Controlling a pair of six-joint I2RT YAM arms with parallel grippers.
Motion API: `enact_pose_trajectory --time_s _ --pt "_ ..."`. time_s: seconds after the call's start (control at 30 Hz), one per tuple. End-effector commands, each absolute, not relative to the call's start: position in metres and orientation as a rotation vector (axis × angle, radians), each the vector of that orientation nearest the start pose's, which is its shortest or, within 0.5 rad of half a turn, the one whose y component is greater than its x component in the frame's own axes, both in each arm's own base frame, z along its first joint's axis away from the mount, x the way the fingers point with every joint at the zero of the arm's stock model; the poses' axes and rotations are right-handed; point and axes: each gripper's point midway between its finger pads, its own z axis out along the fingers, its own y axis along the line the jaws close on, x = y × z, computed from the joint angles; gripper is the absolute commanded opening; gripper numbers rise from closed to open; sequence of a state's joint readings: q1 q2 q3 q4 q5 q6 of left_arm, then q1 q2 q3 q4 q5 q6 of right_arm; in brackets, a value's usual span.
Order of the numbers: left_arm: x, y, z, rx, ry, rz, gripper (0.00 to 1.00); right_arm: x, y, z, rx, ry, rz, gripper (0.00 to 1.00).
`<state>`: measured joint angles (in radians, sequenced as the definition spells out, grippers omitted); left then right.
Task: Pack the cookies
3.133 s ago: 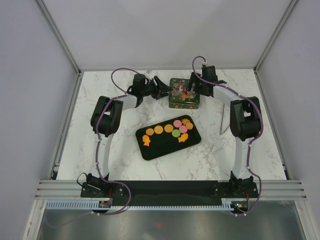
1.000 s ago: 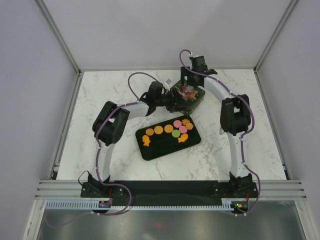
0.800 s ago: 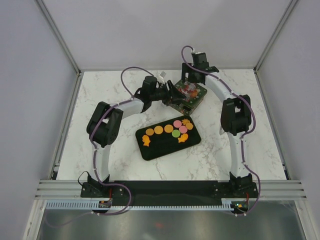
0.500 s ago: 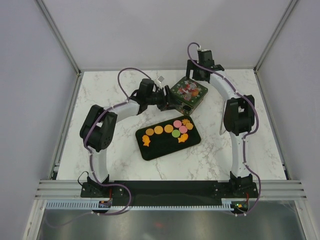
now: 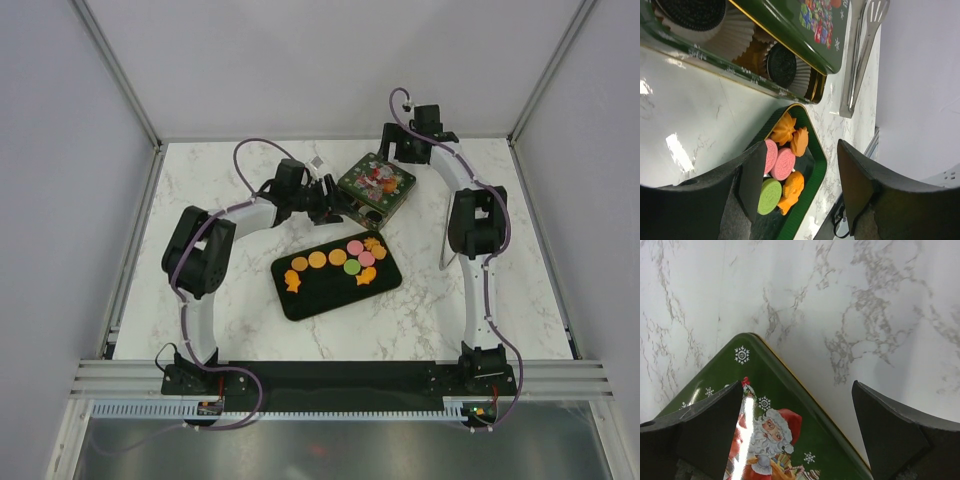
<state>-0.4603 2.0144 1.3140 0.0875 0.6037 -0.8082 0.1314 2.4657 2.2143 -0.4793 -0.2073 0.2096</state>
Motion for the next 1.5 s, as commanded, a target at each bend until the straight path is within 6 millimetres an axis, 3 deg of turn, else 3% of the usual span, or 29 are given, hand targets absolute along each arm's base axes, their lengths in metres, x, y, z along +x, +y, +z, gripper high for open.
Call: enact_pose_trajectory --time_s 0.0,0.13,0.23,0.43,0.47,0.5,0.9,1.2,1.23,1.33,1.47 --pt "0.418 -0.344 0.104 0.033 2.352 -1.311 0.66 0.622 0.158 0.085 -0.164 2.275 0.552 0.98" --pt "0.426 -0.348 0.094 0.029 2.361 -1.309 0.66 0.616 0.169 0.085 -0.182 2.266 0.633 0.98" --pt "0.429 -0.349 0.085 0.024 2.374 -1.306 0.66 0.606 0.168 0.074 -0.185 2.292 0.625 0.98" --pt "0.436 -0.355 0.078 0.026 2.378 -1.307 0.66 0.589 0.173 0.077 -0.233 2.299 0.620 0.98" --pt "0.436 -0.368 0.103 0.131 2.276 -1.431 0.68 0.588 0.174 0.077 -0.238 2.300 0.621 0.97" --pt "0.435 -0.372 0.107 -0.008 2.318 -1.495 0.68 0.585 0.176 0.081 -0.251 2.295 0.627 0.97" --pt "0.446 -0.379 0.102 -0.042 2.286 -1.489 0.68 0.549 0.200 0.072 -0.363 2.329 0.572 0.95" --pt "0.445 -0.378 0.103 -0.047 2.284 -1.484 0.68 0.533 0.184 0.050 -0.362 2.379 0.498 0.94" --pt "0.452 -0.376 0.099 -0.087 2.279 -1.441 0.66 0.529 0.182 0.045 -0.348 2.394 0.500 0.94" --pt "0.454 -0.370 0.088 -0.131 2.336 -1.401 0.66 0.523 0.181 0.045 -0.314 2.396 0.533 0.94" --pt "0.467 -0.368 0.089 -0.150 2.330 -1.394 0.65 0.516 0.182 0.047 -0.270 2.392 0.605 0.94"
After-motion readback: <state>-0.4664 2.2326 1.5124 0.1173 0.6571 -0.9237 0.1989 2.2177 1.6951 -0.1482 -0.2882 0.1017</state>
